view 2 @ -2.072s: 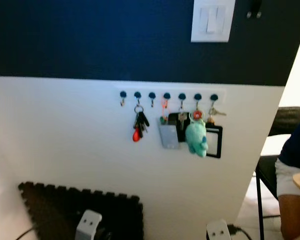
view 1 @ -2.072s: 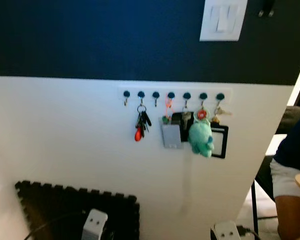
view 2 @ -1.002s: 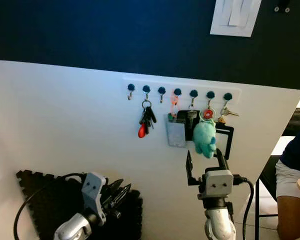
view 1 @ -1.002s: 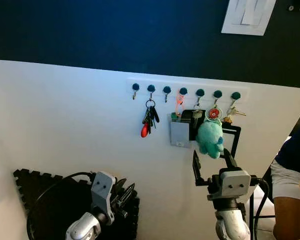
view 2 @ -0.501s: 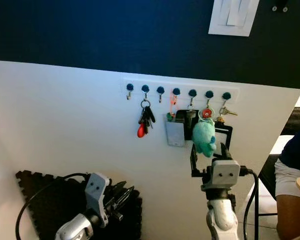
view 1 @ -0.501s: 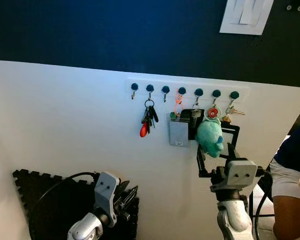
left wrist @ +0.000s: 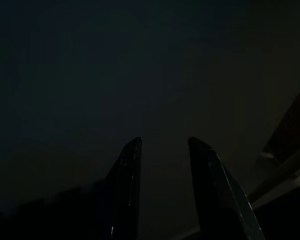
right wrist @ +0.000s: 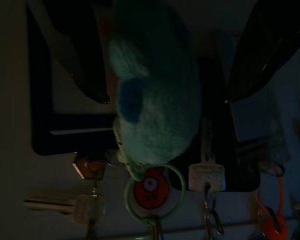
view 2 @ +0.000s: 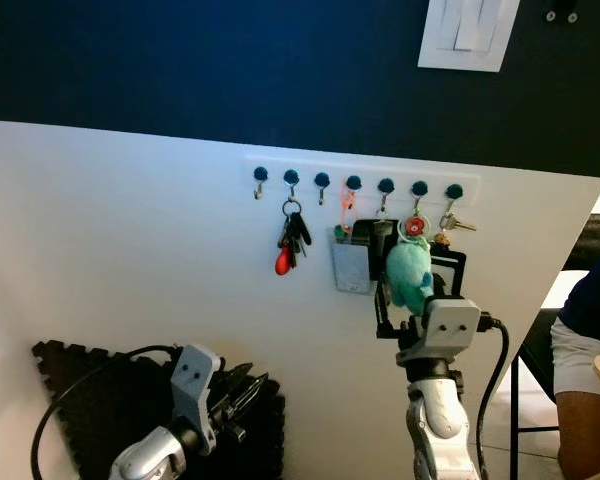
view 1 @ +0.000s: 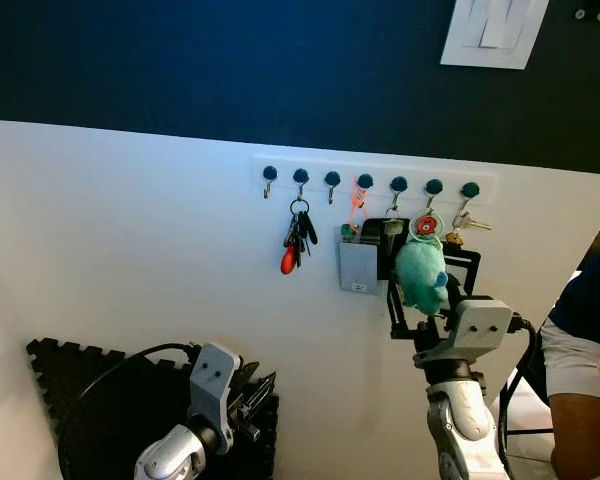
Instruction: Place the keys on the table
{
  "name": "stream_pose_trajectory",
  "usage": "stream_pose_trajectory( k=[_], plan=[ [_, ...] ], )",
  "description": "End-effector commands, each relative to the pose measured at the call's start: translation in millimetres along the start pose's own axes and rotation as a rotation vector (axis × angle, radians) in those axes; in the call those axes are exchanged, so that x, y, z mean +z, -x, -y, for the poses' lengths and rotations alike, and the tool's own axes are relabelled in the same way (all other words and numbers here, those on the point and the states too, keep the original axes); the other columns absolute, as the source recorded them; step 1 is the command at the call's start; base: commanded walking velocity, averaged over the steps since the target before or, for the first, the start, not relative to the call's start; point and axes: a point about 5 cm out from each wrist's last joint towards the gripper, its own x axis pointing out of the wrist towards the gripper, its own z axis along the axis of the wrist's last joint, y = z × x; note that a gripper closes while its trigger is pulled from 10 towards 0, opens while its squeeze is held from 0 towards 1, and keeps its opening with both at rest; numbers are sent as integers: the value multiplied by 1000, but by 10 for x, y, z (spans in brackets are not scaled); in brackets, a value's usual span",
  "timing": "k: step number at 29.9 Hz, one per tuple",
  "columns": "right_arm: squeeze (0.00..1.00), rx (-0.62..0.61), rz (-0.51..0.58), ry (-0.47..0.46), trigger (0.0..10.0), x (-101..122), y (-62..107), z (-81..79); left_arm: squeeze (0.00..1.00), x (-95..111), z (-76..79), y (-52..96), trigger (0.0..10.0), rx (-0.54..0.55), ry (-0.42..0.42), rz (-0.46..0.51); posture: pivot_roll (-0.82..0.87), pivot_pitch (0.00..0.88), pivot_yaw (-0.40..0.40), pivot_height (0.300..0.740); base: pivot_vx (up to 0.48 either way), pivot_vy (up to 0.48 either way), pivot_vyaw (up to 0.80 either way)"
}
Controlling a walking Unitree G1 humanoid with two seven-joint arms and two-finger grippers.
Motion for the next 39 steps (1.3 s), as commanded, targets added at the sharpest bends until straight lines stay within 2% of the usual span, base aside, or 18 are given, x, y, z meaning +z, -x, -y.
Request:
stream_pose_trajectory(
  k=[1,10,11,14,16,18,19,20,21,39],
  plan=[
    [0,9,-34,-20,10000,-53,-19,-27,0,21,-31,10,10000,1,-26,-12,70,35,-26,740,0,0,0],
    [0,18,-48,-37,10000,-73,-47,-49,0,15,-30,12,10000,0,-26,-18,70,30,-27,740,0,0,0],
    [0,13,-59,-40,9216,-87,-53,-49,0,16,-33,9,10000,0,-27,-19,70,30,-27,740,0,0,0],
    [0,8,-71,-44,9216,-104,-61,-50,0,16,-35,6,10000,0,-27,-20,71,31,-29,740,0,0,0],
    [0,9,-78,-49,6471,-115,-68,-59,0,20,-34,5,10000,-1,-29,-19,72,32,-28,740,0,0,0],
    [0,8,-78,-62,1608,-119,-75,-65,0,24,-34,3,10000,-1,-30,-19,73,32,-27,740,0,0,0],
    [0,7,-78,-64,980,-119,-76,-66,0,25,-34,3,10000,-1,-30,-19,73,32,-27,740,0,0,0],
    [0,7,-78,-64,980,-119,-76,-66,0,25,-34,3,10000,-1,-30,-19,73,32,-27,740,0,0,0],
    [0,4,-78,-67,0,-119,-81,-64,0,27,-35,1,10000,0,-30,-18,72,34,-26,740,0,0,0],
    [0,13,-62,-83,0,-101,-104,-76,0,32,-48,6,10000,-2,-45,-25,78,36,-26,740,0,0,0]
  ],
)
